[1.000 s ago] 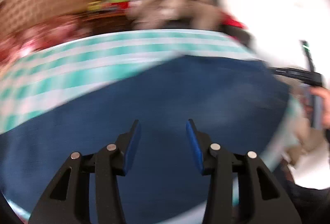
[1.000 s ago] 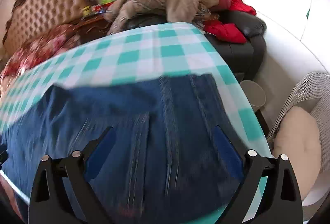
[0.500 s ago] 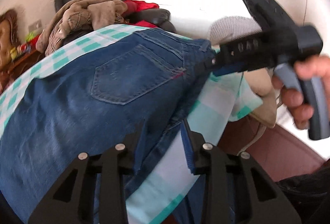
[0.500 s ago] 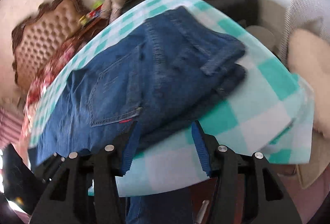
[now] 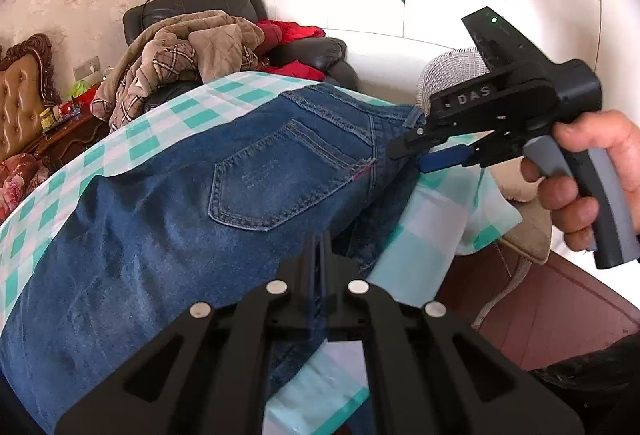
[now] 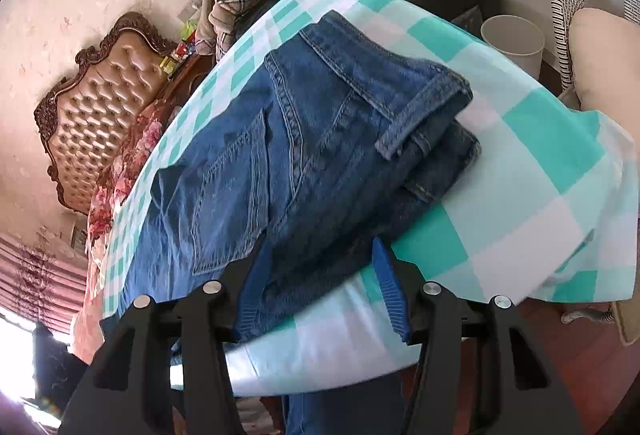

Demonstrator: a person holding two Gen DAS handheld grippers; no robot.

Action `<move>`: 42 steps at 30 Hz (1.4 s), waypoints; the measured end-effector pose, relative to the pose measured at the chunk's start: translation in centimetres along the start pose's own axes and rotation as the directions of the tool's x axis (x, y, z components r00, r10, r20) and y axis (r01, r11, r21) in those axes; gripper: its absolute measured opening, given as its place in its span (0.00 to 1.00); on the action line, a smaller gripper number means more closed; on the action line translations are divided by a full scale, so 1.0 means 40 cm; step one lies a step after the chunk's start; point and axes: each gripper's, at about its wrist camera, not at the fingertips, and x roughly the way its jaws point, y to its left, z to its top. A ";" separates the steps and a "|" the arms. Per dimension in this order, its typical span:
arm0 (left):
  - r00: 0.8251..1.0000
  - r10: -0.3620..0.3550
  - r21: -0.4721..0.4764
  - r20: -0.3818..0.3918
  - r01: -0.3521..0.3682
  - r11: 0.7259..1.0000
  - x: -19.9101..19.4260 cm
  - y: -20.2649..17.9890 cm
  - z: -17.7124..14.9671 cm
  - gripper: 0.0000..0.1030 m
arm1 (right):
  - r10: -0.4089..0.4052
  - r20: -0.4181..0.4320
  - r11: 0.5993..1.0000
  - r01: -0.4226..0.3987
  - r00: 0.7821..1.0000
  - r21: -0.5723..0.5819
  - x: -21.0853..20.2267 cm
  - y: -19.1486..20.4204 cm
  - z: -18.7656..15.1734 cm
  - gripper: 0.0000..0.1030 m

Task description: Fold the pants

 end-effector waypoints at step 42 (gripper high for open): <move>0.993 0.116 0.174 0.002 -0.114 0.978 0.028 -0.065 0.019 0.01 | -0.042 0.116 0.996 0.051 0.992 -0.079 -0.046 0.062 0.049 0.02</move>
